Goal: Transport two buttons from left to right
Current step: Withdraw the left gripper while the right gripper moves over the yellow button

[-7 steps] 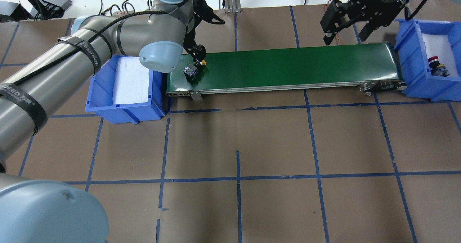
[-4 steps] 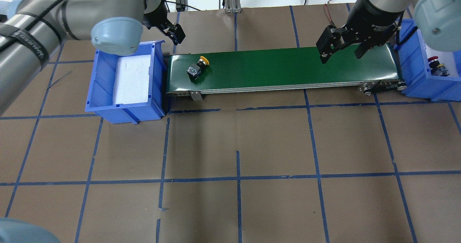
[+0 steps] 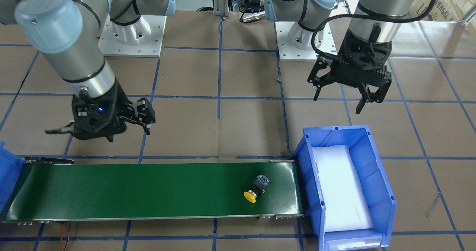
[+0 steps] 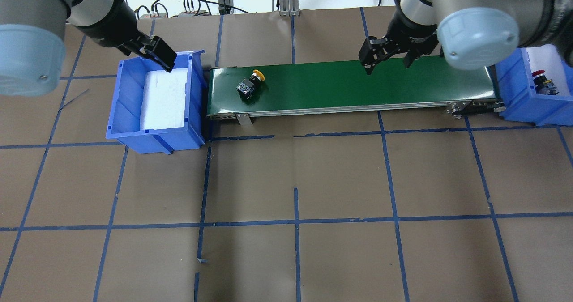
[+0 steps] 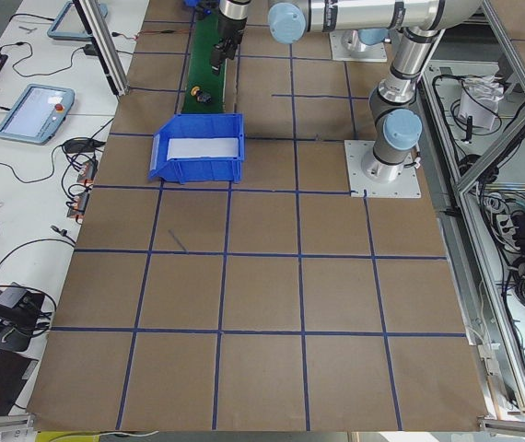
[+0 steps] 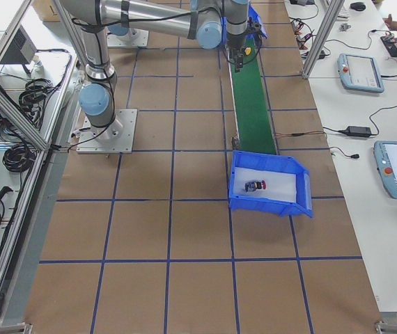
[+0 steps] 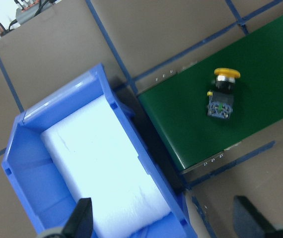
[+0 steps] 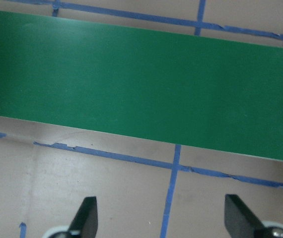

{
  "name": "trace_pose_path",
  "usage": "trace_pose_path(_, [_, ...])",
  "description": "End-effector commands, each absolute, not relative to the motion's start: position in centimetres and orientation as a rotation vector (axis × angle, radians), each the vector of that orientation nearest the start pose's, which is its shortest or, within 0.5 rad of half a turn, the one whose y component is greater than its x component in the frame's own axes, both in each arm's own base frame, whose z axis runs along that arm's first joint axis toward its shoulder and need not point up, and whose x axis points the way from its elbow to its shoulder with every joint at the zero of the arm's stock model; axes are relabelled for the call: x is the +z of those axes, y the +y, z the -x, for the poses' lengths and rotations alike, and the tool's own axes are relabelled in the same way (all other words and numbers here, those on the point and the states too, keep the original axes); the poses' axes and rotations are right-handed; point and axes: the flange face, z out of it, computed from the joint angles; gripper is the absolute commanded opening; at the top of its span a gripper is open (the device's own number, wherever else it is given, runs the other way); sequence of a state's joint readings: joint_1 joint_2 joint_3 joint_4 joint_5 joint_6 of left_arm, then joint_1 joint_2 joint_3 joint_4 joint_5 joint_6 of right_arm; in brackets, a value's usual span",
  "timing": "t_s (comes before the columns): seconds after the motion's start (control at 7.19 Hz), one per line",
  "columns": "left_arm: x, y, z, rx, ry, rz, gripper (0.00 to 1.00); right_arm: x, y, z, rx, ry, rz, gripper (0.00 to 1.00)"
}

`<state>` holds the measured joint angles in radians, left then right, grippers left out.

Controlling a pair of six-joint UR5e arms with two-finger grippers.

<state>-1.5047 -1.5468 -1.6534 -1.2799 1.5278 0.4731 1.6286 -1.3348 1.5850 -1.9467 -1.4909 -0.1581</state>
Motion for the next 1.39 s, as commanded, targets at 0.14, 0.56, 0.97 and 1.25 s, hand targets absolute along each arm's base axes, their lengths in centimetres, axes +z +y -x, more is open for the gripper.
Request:
trace_pose_path(0.14, [50.9, -47.7, 7.6, -0.417, 3.05, -0.536, 1.0, 35.2, -61.7, -27.3, -0.247, 2.985, 0.564, 0.9])
trace_pose_path(0.56, [50.5, -47.5, 7.2, -0.389, 3.058, -0.503, 1.0, 34.7, -61.9, -29.1, -0.233, 2.996, 0.597, 0.91])
trace_pose_path(0.97, [51.0, -47.5, 6.9, -0.395, 3.06, -0.477, 1.0, 34.3, -61.7, -29.1, -0.209, 3.02, 0.422, 0.91])
trace_pose_path(1.25, [51.3, -47.3, 6.9, -0.408, 3.059, -0.475, 1.0, 34.6, -61.3, -29.2, -0.154, 3.03, 0.164, 0.91])
